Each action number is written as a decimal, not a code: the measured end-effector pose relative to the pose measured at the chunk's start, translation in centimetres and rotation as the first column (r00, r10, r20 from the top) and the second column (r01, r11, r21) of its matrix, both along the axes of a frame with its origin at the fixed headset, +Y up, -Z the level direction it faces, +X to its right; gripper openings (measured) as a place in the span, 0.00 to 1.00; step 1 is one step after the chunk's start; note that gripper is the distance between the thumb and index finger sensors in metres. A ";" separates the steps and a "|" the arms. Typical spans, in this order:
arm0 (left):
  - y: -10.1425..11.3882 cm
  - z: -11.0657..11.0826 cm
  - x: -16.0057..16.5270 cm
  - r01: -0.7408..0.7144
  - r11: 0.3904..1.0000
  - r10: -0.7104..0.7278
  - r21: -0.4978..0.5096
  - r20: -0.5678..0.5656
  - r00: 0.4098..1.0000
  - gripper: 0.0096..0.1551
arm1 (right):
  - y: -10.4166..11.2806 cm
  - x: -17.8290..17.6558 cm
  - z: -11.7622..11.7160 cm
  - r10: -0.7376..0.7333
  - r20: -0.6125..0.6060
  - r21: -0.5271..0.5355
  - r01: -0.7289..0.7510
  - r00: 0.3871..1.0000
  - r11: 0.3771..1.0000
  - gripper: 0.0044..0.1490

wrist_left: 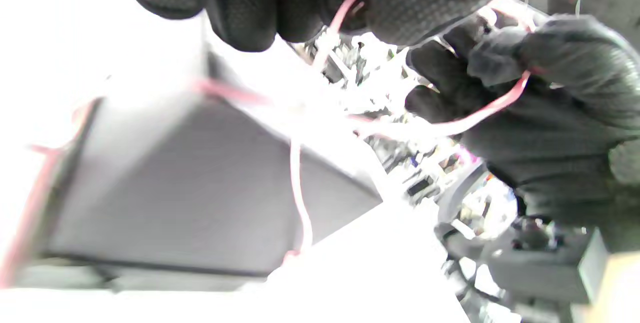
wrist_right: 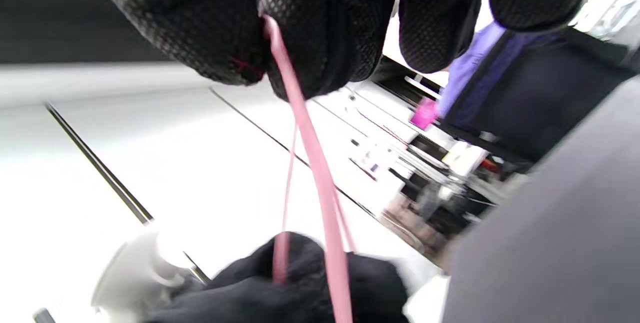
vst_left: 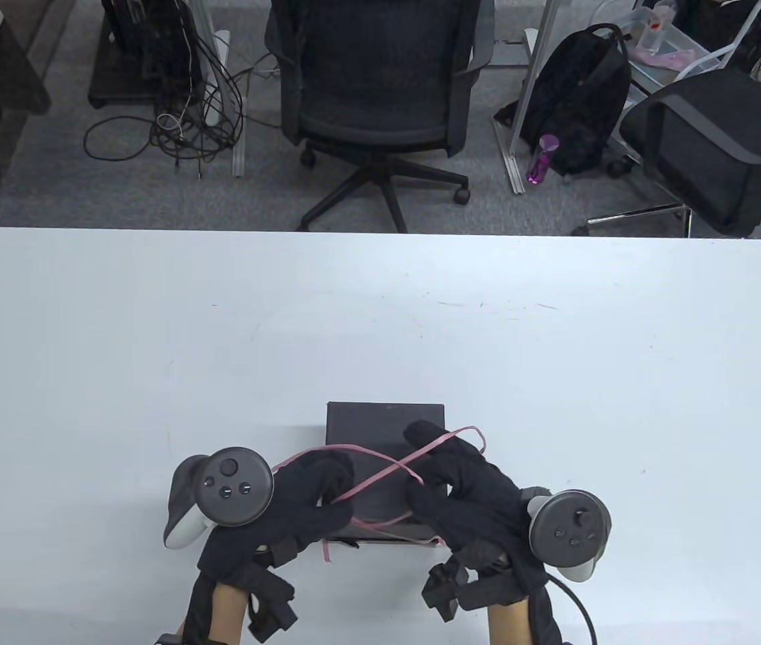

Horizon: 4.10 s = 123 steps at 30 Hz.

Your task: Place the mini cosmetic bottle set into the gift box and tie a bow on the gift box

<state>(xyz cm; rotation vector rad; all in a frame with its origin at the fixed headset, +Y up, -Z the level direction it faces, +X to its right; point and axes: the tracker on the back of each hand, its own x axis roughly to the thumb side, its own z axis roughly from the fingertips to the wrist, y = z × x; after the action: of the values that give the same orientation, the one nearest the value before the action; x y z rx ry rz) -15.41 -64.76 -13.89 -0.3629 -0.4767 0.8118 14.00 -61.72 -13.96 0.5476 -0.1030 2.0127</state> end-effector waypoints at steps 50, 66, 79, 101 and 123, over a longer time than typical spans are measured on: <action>-6.0 -1.1 -12.0 0.416 0.901 -0.305 -0.122 -0.861 0.408 0.20 | -7.7 9.9 -3.8 0.728 0.522 -0.482 -0.551 0.445 0.682 0.22; -3.0 0.6 -12.0 0.508 0.772 0.082 0.382 -0.853 0.516 0.20 | -8.2 10.0 -3.8 0.626 0.526 -0.462 -0.425 0.575 0.779 0.24; -7.5 -2.2 -11.8 0.584 0.741 -0.606 -0.330 -0.703 0.373 0.27 | -8.5 9.8 -4.0 0.738 0.443 -0.558 -0.487 0.510 0.671 0.31; -3.2 -1.3 -8.4 0.193 0.970 -0.086 0.146 -0.540 0.837 0.44 | -8.2 4.4 -4.1 0.179 0.212 -0.188 -0.140 0.961 0.972 0.33; -6.2 -2.1 -0.6 0.251 0.951 -0.156 0.181 -0.417 0.895 0.22 | -8.7 1.8 -3.6 0.387 0.252 -0.143 -0.361 0.887 0.922 0.26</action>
<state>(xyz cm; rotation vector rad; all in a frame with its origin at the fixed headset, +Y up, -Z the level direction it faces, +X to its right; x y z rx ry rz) -16.04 -70.91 -16.01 -0.0237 -0.1416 0.5943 15.78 -70.44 -17.57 0.2325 -0.0762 2.4532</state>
